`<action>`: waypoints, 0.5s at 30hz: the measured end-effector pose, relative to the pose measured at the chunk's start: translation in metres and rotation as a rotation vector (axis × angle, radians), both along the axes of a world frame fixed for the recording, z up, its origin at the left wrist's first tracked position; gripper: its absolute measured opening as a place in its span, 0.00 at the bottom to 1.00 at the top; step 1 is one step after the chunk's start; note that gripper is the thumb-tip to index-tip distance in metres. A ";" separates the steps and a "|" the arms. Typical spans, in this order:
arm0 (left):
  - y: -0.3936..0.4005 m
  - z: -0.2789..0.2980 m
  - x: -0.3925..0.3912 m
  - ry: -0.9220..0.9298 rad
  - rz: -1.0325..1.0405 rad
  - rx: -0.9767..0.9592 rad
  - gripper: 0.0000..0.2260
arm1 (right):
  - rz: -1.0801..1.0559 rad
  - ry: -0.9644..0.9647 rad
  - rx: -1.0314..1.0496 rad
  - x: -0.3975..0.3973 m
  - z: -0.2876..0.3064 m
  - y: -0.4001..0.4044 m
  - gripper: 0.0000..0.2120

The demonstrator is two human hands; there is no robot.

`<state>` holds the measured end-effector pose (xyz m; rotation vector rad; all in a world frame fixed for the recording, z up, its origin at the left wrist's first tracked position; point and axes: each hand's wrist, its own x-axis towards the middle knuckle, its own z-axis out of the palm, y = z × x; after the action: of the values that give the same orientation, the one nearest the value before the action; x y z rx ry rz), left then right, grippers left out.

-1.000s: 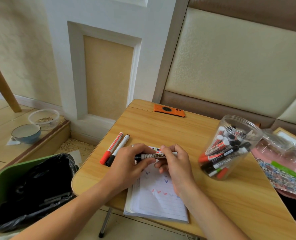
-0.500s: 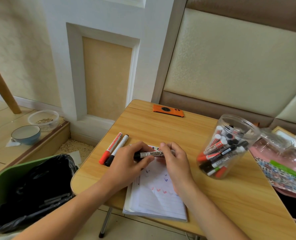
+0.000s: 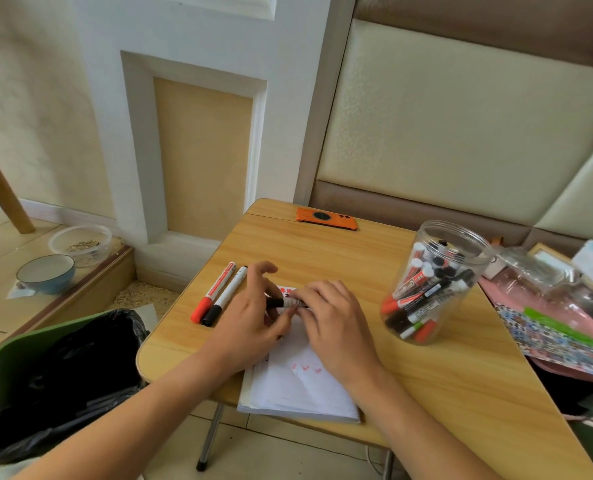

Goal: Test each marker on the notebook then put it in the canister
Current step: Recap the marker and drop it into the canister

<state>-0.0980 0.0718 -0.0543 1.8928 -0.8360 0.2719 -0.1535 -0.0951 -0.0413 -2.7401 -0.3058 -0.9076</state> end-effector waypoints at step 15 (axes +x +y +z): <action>-0.010 0.015 -0.010 -0.241 0.100 0.685 0.11 | -0.134 -0.251 0.513 -0.041 0.121 -0.061 0.27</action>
<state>-0.1077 0.0621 -0.0396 2.5813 -1.0906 0.3030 -0.1946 -0.1559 0.0795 -2.1982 0.0668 -1.1776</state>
